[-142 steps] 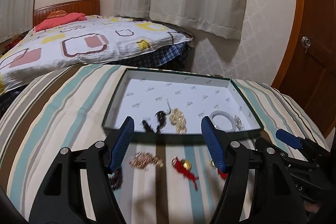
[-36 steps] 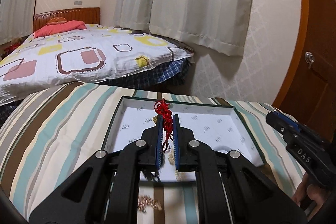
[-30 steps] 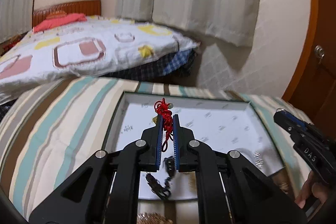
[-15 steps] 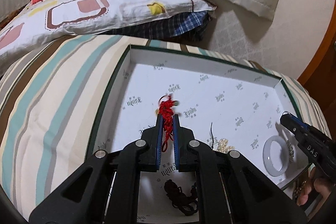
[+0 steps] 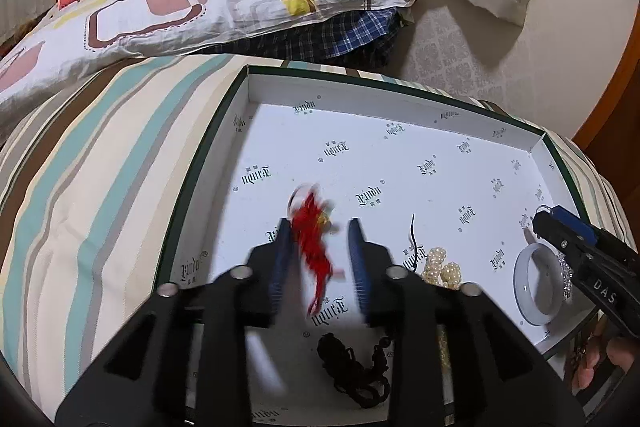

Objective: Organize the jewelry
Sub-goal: 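Carry the tassel and ring over the box and open both tools, then withdraw both open tools from the box back over the table jewelry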

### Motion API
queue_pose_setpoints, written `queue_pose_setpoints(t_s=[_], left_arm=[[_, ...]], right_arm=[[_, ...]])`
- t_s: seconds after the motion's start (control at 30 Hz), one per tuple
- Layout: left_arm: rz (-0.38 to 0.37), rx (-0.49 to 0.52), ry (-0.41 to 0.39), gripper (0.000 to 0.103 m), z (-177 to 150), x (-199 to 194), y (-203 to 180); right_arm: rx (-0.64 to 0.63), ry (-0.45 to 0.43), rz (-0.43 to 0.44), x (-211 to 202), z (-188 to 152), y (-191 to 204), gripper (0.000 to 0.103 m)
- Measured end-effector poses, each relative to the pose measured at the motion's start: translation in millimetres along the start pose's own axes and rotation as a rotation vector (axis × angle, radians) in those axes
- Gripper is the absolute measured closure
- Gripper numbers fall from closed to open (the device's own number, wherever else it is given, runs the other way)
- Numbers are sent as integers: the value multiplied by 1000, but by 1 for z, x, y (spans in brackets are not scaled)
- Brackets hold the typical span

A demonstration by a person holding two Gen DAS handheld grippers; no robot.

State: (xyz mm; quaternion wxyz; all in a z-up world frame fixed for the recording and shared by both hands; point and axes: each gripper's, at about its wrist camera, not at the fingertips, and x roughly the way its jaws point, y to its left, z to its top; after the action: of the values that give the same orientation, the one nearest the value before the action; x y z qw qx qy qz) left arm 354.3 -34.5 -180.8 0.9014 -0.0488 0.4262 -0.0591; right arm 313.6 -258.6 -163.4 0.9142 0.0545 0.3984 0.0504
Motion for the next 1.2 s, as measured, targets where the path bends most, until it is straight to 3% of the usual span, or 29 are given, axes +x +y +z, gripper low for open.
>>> queue_pose_setpoints(t_s=[0.27, 0.53, 0.77, 1.2], left_arm=[[-5, 14, -49, 53, 2, -17, -5], [-15, 26, -143, 44, -5, -62, -8], [-6, 69, -229, 44, -15, -107, -18], [19, 42, -280, 44, -61, -161, -8]], right_arm=[[24, -63, -4, -21, 5, -5, 57], [31, -143, 3, -63, 1, -3, 57], [31, -185, 9, -97, -12, 3, 57], [24, -220, -5, -139, -52, 14, 57]])
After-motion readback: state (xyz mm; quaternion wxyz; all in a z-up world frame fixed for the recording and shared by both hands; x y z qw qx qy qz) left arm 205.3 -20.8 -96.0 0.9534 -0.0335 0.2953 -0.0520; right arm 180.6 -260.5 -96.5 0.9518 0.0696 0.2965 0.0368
